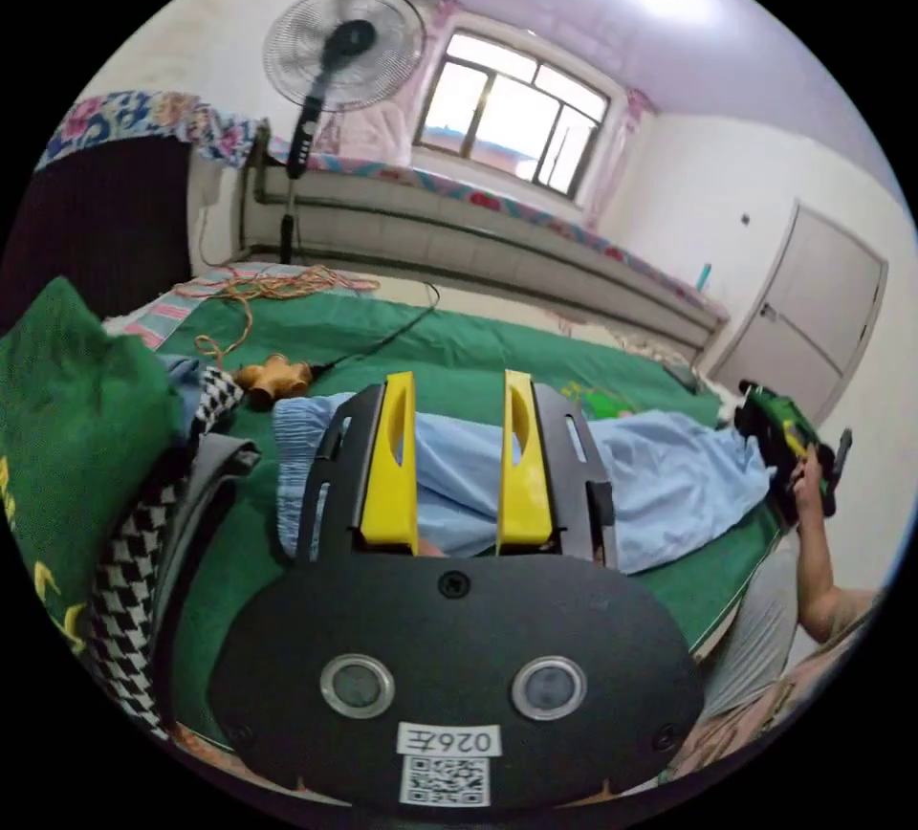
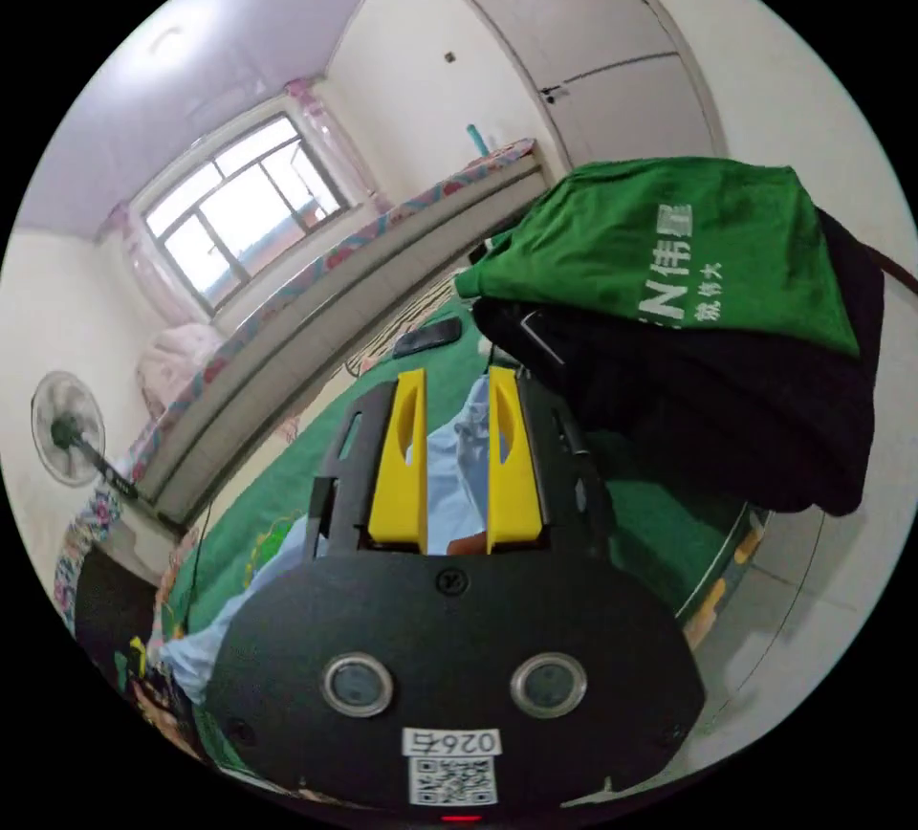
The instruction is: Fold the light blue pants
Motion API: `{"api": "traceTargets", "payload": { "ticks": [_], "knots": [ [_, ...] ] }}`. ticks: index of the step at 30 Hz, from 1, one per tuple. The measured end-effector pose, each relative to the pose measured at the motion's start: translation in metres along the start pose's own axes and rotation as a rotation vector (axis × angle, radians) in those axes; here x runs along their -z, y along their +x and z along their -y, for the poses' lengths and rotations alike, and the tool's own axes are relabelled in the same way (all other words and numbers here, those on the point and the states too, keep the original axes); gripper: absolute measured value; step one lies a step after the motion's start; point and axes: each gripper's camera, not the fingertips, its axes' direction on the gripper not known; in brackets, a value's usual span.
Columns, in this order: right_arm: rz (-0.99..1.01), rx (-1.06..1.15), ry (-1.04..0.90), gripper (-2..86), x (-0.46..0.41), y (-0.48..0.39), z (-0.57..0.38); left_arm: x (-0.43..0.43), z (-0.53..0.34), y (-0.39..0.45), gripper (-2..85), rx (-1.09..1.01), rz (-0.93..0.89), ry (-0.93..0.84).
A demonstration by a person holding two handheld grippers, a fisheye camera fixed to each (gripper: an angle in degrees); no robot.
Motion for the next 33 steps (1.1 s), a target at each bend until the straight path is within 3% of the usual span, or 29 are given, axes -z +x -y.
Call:
{"api": "traceTargets", "payload": {
  "ticks": [3,5,6,9,10,13,16,22,24,26,27,29,30,32,33],
  "knots": [
    [0.061,0.226,-0.202,5.1,-0.042,-0.035,-0.002,-0.065,0.003,0.044,13.1,-0.174,0.069,-0.238],
    [0.06,0.31,-0.355,5.3,-0.077,-0.051,-0.009,-0.121,-0.013,0.072,0.5,-0.299,0.086,-0.552],
    [0.045,0.342,-0.452,5.1,-0.1,-0.058,-0.017,-0.13,-0.018,0.078,0.2,-0.337,0.106,-0.604],
    [-0.037,0.46,-0.736,0.6,-0.155,-0.071,-0.042,-0.116,-0.022,0.109,-0.5,-0.505,0.21,-0.54],
    [-0.056,0.481,-0.751,0.2,-0.159,-0.072,-0.046,-0.102,-0.019,0.115,-0.7,-0.53,0.21,-0.501],
    [-0.072,0.497,-0.631,-1.1,-0.139,-0.076,-0.038,-0.057,-0.007,0.11,-0.8,-0.476,0.149,-0.331],
    [-0.01,0.456,-0.486,-1.3,-0.099,-0.074,-0.025,-0.013,-0.001,0.083,-0.8,-0.361,-0.092,-0.162],
    [0.183,0.406,-0.242,-1.2,-0.024,-0.059,-0.023,0.022,-0.012,0.05,-0.9,-0.321,-0.446,-0.045],
    [0.364,0.382,-0.029,-1.1,0.023,-0.046,-0.023,0.044,-0.014,0.045,-0.8,-0.384,-0.677,0.072],
    [0.567,0.393,0.079,-0.9,0.052,-0.033,-0.022,0.073,-0.02,0.035,-0.8,-0.522,-1.084,0.231],
    [0.695,0.4,0.08,-0.9,0.063,-0.025,-0.017,0.08,-0.022,0.033,-0.7,-0.554,-1.137,0.253],
    [0.737,0.406,0.032,-0.7,0.069,-0.019,-0.011,0.094,-0.027,0.02,-0.5,-0.517,-1.052,0.29],
    [0.628,0.416,-0.004,-0.5,0.067,-0.021,-0.011,0.094,-0.027,0.015,-0.4,-0.459,-0.985,0.296],
    [0.446,0.418,-0.052,0.3,0.052,-0.026,-0.017,0.085,-0.026,-0.004,2.0,-0.181,-0.615,0.284],
    [0.395,0.439,-0.126,1.8,0.033,-0.032,-0.022,0.081,-0.026,-0.003,3.4,-0.164,-0.541,0.265]
  ]
}}
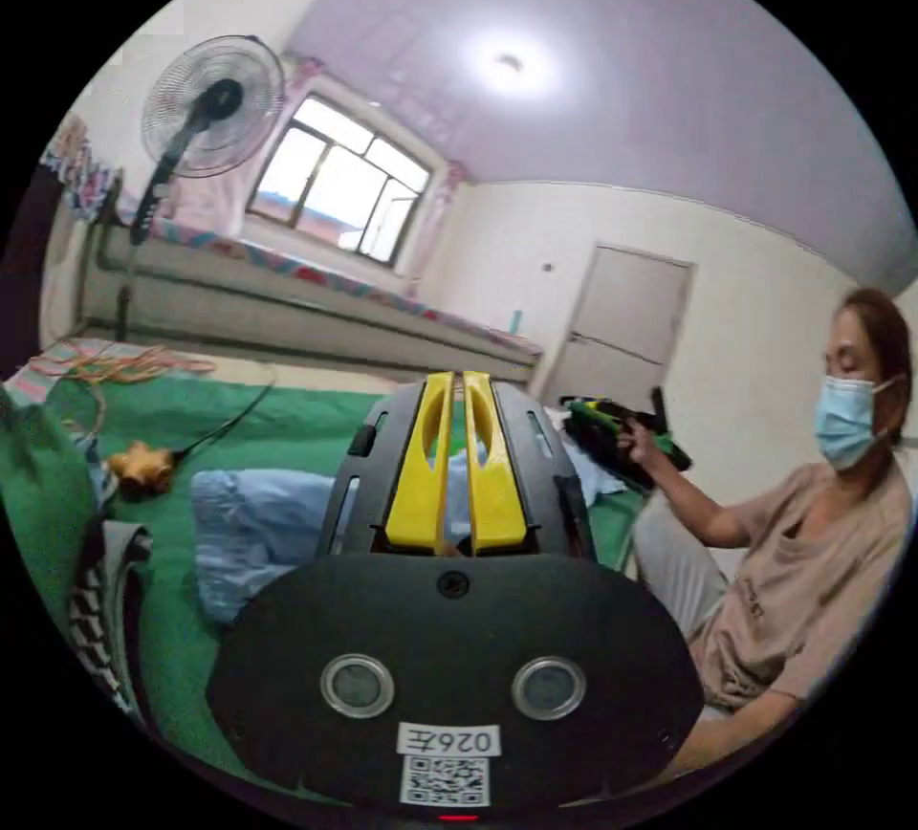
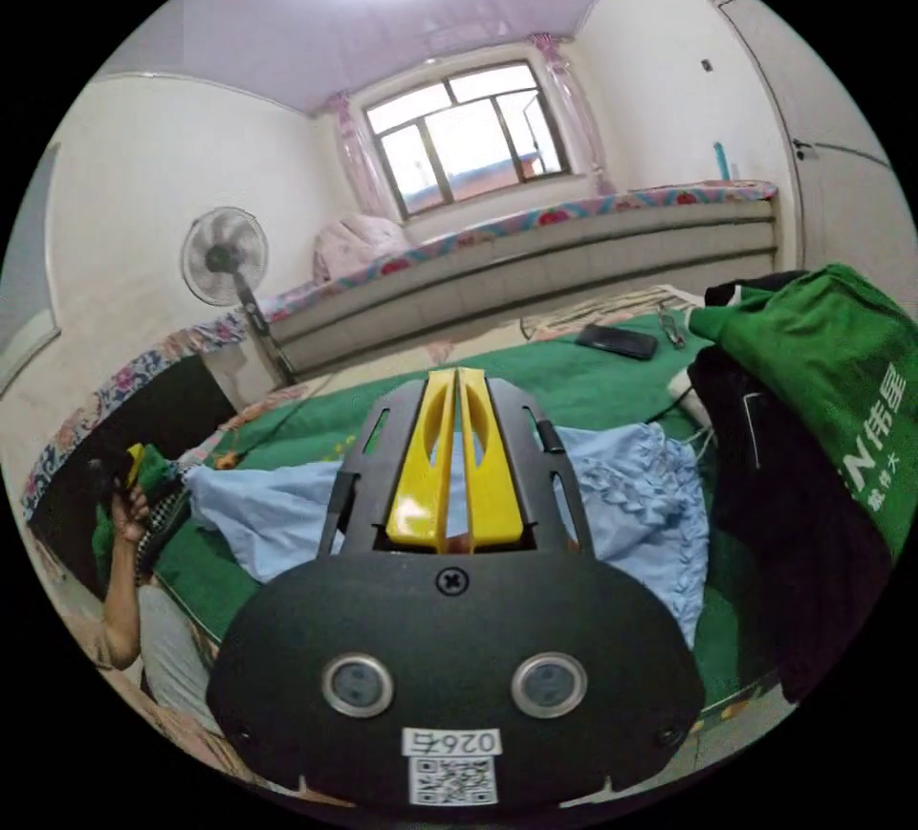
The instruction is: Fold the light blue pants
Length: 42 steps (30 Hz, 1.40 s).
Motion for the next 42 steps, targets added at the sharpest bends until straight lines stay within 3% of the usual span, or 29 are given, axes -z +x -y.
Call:
{"api": "traceTargets", "payload": {
  "ticks": [4,6,8,11,15,18,20,23,25,28,31,33,35,37,39,42],
  "knots": [
    [0.034,-0.093,-0.247,9.0,-0.068,0.01,-0.006,-0.069,0.007,-0.002,21.2,0.004,0.247,-0.27],
    [-0.055,-0.129,-0.309,11.6,-0.097,0.009,-0.009,-0.113,0.006,0.001,22.1,-0.049,0.373,-0.419],
    [-0.157,-0.11,-0.368,6.8,-0.115,0.004,-0.012,-0.179,-0.01,0.0,9.4,-0.143,0.457,-0.718],
    [-0.231,-0.028,-0.424,0.0,-0.125,-0.012,-0.016,-0.228,-0.034,0.004,0.1,-0.239,0.487,-0.984],
    [-0.124,0.023,-0.213,-1.2,-0.079,-0.03,-0.008,-0.202,-0.014,0.017,-0.5,-0.281,0.464,-0.824],
    [0.091,0.062,-0.016,-1.4,-0.034,-0.036,-0.012,-0.141,0.011,0.018,-0.7,-0.247,0.213,-0.57],
    [0.24,0.101,0.046,-1.4,-0.011,-0.035,-0.018,-0.098,0.013,0.019,-0.7,-0.286,-0.1,-0.452],
    [0.492,0.144,0.042,-1.4,0.02,-0.027,-0.028,-0.071,-0.002,0.024,-0.7,-0.359,-0.489,-0.493],
    [0.566,0.2,0.031,-1.3,0.041,-0.026,-0.046,-0.062,-0.019,0.025,-0.7,-0.366,-0.536,-0.591],
    [0.476,0.3,-0.109,-1.4,0.066,-0.028,-0.084,-0.034,-0.047,0.019,-0.7,-0.359,-0.422,-0.714],
    [0.35,0.334,-0.3,-1.3,0.074,-0.025,-0.123,0.002,-0.056,-0.005,-0.6,-0.268,-0.334,-0.695],
    [0.28,0.305,-0.448,-1.1,0.072,-0.02,-0.146,0.026,-0.051,-0.024,-0.5,-0.194,-0.255,-0.62],
    [0.235,0.266,-0.523,-0.5,0.071,-0.017,-0.156,0.063,-0.039,-0.058,0.6,-0.014,-0.086,-0.389],
    [0.125,0.189,-0.499,1.4,0.074,-0.011,-0.154,0.076,-0.031,-0.082,4.2,0.123,0.017,-0.271],
    [-0.027,0.063,-0.345,4.4,0.084,-0.007,-0.135,0.065,-0.022,-0.103,11.5,0.233,0.105,-0.282],
    [0.057,0.097,-0.185,4.3,0.076,-0.037,-0.099,0.014,-0.009,-0.133,21.4,0.333,0.194,-0.408]
  ]
}}
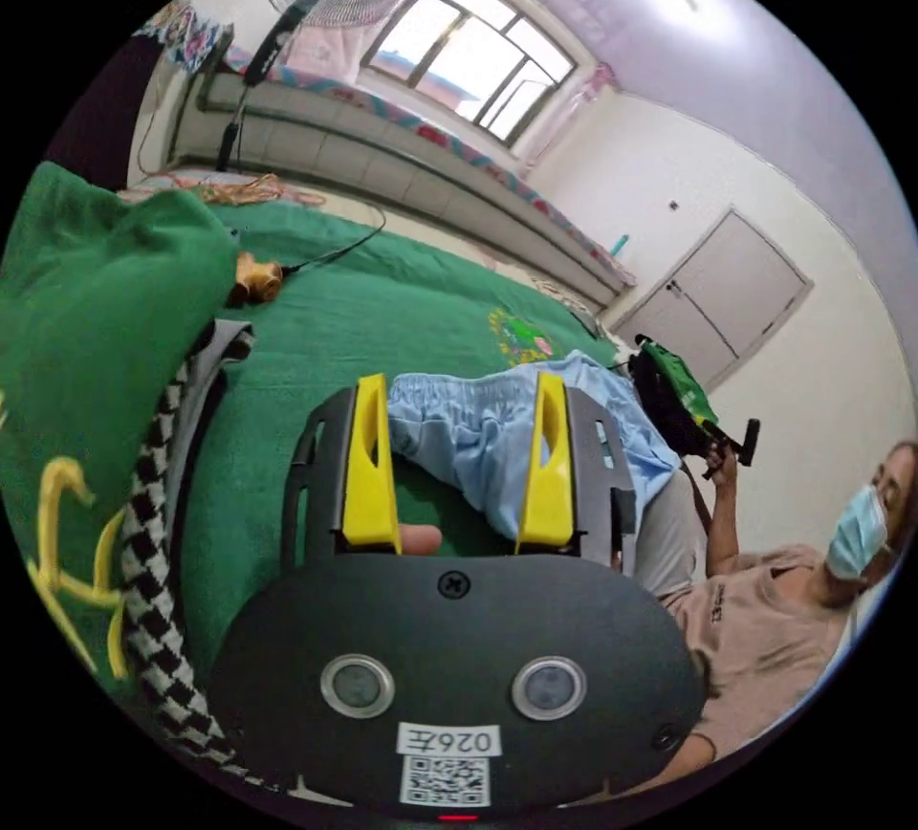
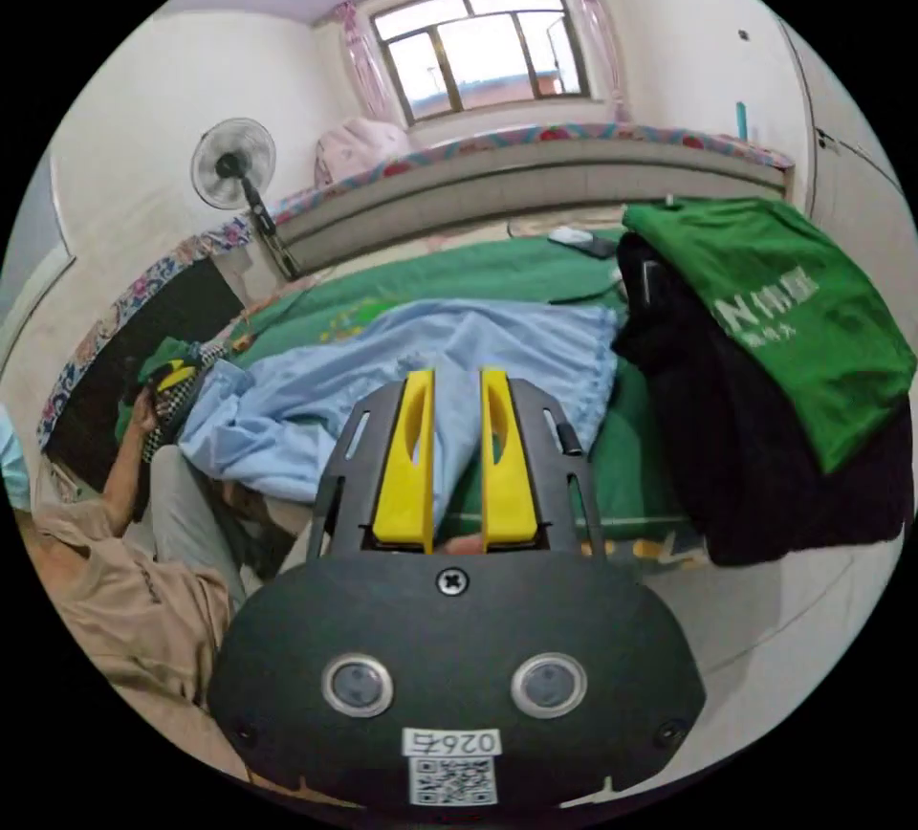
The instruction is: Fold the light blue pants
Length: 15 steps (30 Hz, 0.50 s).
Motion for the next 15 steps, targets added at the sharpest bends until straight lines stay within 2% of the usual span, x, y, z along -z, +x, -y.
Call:
{"api": "traceTargets", "payload": {
  "ticks": [3,5,6,7,8,9,10,11,13,15],
  "knots": [
    [0.074,0.131,-0.034,2.6,-0.042,-0.044,0.047,-0.063,0.035,-0.018,23.2,0.101,0.021,-0.216],
    [0.027,0.182,-0.082,0.9,-0.077,-0.062,0.071,-0.116,0.049,-0.031,17.9,0.149,-0.009,-0.432],
    [-0.023,0.177,-0.1,-0.1,-0.101,-0.066,0.085,-0.126,0.052,-0.032,14.7,0.14,0.004,-0.486],
    [-0.038,0.159,-0.11,-0.2,-0.112,-0.065,0.092,-0.134,0.058,-0.028,8.2,0.096,0.091,-0.541],
    [-0.021,0.105,-0.129,-0.6,-0.133,-0.06,0.105,-0.136,0.066,-0.021,7.3,0.039,0.075,-0.555],
    [0.058,0.04,-0.15,-0.7,-0.151,-0.052,0.117,-0.132,0.07,-0.016,6.8,0.011,0.077,-0.531],
    [0.113,0.007,-0.155,-0.8,-0.159,-0.048,0.122,-0.107,0.077,0.001,6.5,-0.087,0.109,-0.362],
    [0.235,-0.056,-0.145,-0.9,-0.172,-0.04,0.131,-0.071,0.074,0.018,6.4,-0.184,0.135,-0.113],
    [0.382,-0.118,-0.12,-0.9,-0.191,-0.033,0.138,-0.023,0.059,0.028,7.1,-0.236,0.145,0.191],
    [0.417,-0.135,-0.129,-1.0,-0.219,-0.036,0.14,0.006,0.047,0.017,9.8,-0.215,0.169,0.303]
  ]
}}
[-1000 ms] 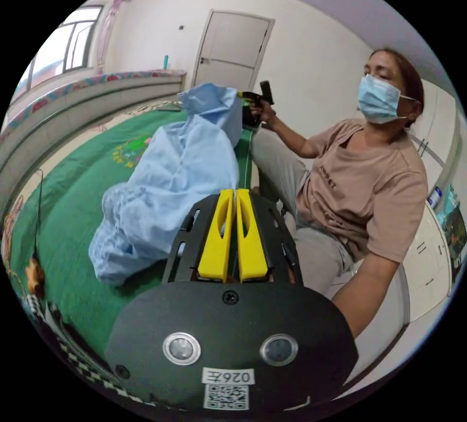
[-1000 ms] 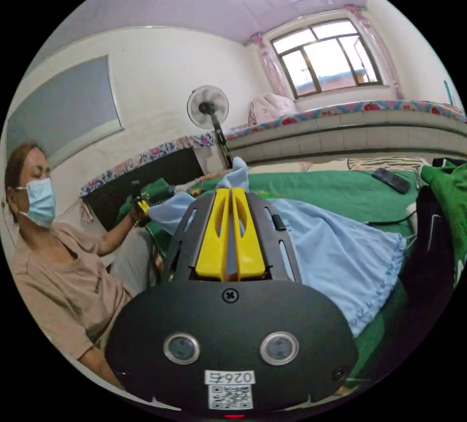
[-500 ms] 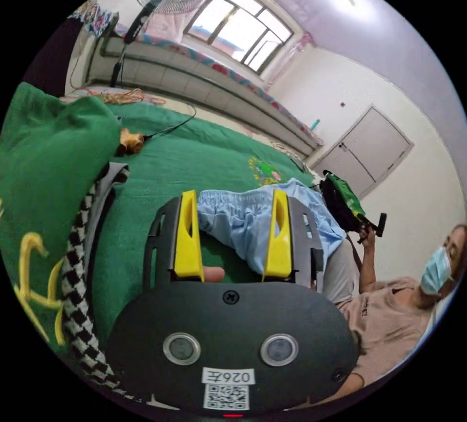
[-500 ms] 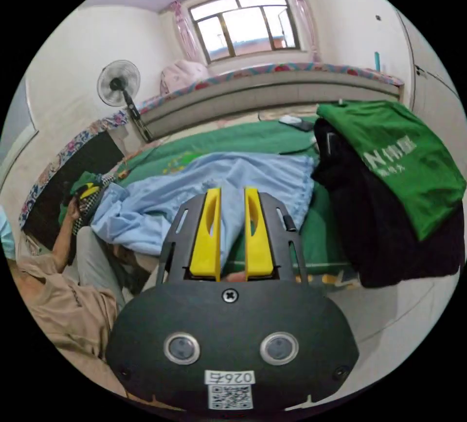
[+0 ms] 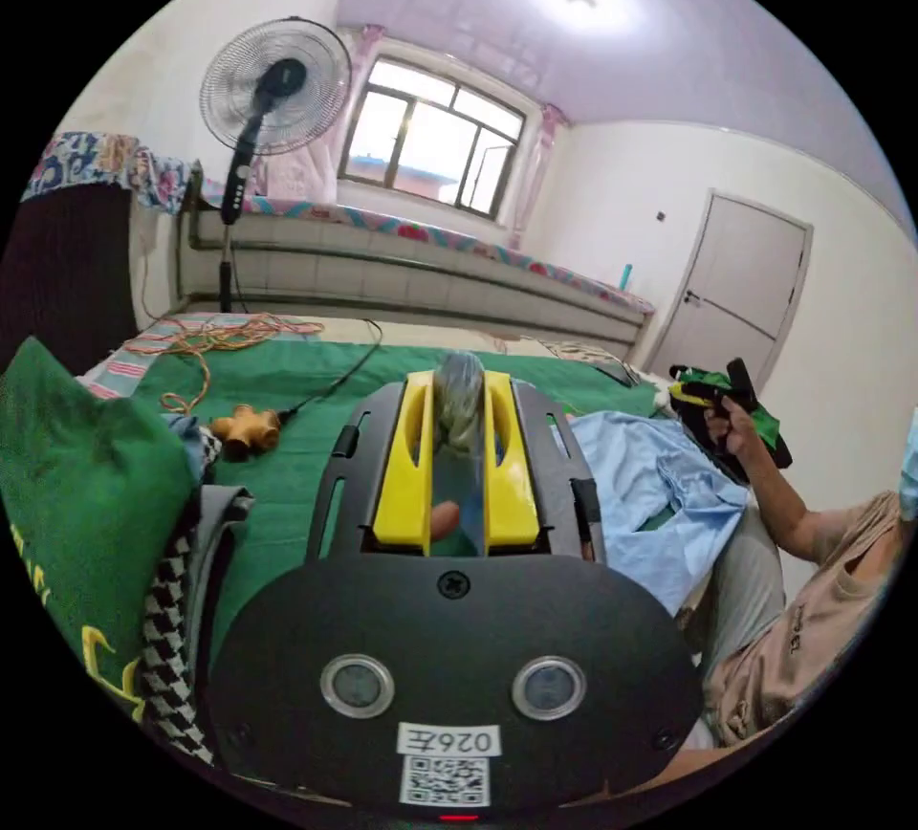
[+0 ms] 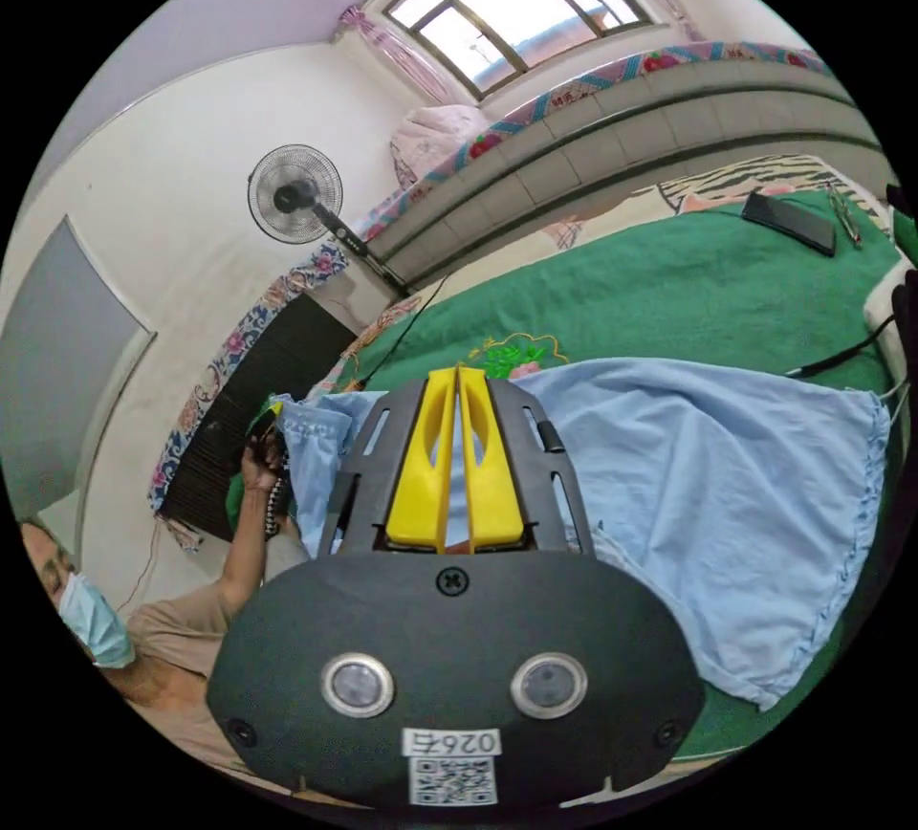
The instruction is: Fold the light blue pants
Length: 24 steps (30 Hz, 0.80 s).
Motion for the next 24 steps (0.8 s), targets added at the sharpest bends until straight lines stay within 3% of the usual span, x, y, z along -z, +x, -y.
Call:
{"api": "traceTargets", "payload": {
  "ticks": [3,9,13,15,19,21,24],
  "knots": [
    [-0.04,-0.002,-0.081,-1.0,-0.044,0.006,-0.005,0.017,-0.021,-0.042,19.7,0.134,0.087,0.042],
    [-0.011,0.163,-0.347,-0.9,-0.114,-0.023,-0.005,0.001,-0.042,-0.096,27.5,0.394,0.089,-0.041],
    [-0.017,0.291,-0.492,-0.9,-0.164,-0.053,-0.016,-0.061,-0.035,-0.098,29.8,0.336,0.216,-0.351],
    [0.066,0.382,-0.61,-0.9,-0.202,-0.078,-0.032,-0.077,-0.034,-0.105,29.3,0.346,0.229,-0.448],
    [0.305,0.572,-0.766,-1.0,-0.237,-0.125,-0.058,-0.047,-0.037,-0.126,26.7,0.457,0.209,-0.285],
    [0.519,0.753,-1.045,-1.0,-0.255,-0.157,-0.092,-0.045,-0.043,-0.137,26.9,0.488,0.198,-0.294],
    [0.502,1.062,-1.295,-0.9,-0.252,-0.18,-0.14,-0.06,-0.049,-0.15,26.8,0.515,0.181,-0.37]
  ]
}}
